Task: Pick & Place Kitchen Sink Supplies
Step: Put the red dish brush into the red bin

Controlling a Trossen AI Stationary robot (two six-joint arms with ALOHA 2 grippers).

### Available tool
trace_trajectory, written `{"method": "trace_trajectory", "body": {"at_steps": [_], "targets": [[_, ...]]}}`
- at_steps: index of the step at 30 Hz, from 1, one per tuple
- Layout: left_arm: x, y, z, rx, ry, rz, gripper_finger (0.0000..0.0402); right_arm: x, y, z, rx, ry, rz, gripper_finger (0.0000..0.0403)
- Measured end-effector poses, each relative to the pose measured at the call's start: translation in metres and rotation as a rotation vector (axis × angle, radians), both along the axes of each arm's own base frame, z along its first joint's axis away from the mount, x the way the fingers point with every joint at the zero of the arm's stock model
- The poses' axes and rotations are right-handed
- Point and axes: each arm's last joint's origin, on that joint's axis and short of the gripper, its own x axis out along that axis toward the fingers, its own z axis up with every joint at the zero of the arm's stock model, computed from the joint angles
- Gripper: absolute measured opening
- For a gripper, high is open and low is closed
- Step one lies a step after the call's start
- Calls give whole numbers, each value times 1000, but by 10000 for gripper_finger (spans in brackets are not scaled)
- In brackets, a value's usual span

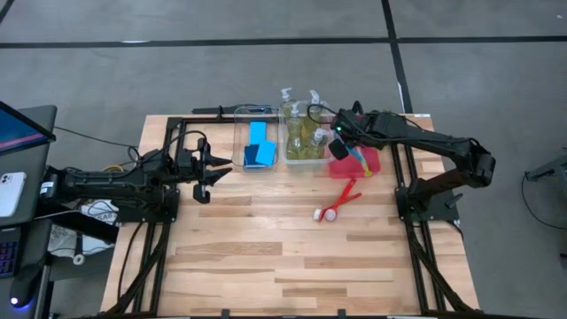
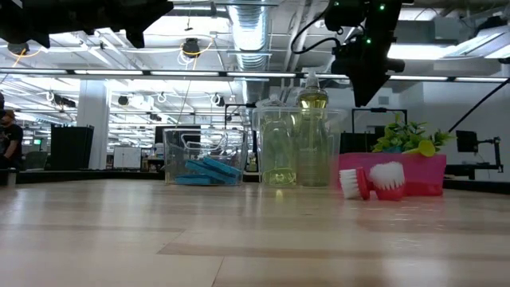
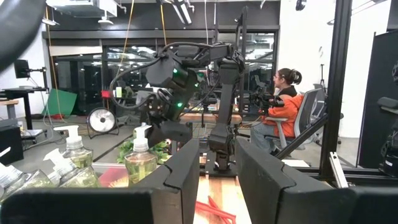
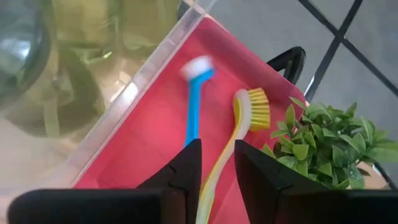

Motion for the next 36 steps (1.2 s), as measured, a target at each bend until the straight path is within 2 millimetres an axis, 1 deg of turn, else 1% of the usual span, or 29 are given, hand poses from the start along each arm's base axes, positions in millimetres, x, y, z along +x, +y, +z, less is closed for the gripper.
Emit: {"method": "trace_trajectory", "body": {"at_steps": [3, 11, 17, 21, 27, 31, 36], "targets": [[0, 0, 0, 0, 0, 0, 104, 1, 4, 0, 0, 22, 38, 96], [0, 0, 0, 0, 0, 0, 104, 1, 12, -1, 13, 54, 69, 98], [0, 0, 0, 0, 0, 0, 104, -4, 26, 8, -10, 31, 117, 98], [0, 0, 0, 0, 0, 0, 104, -9, 48, 18, -25, -7, 235, 98], [0, 0, 0, 0, 0, 0, 104, -17, 90, 27, -6, -48, 460, 98], [0, 0, 0, 0, 0, 0, 104, -21, 115, 19, 45, -54, 603, 98], [0, 0, 0, 0, 0, 0, 104, -23, 138, -3, 96, -7, 676, 98]]}}
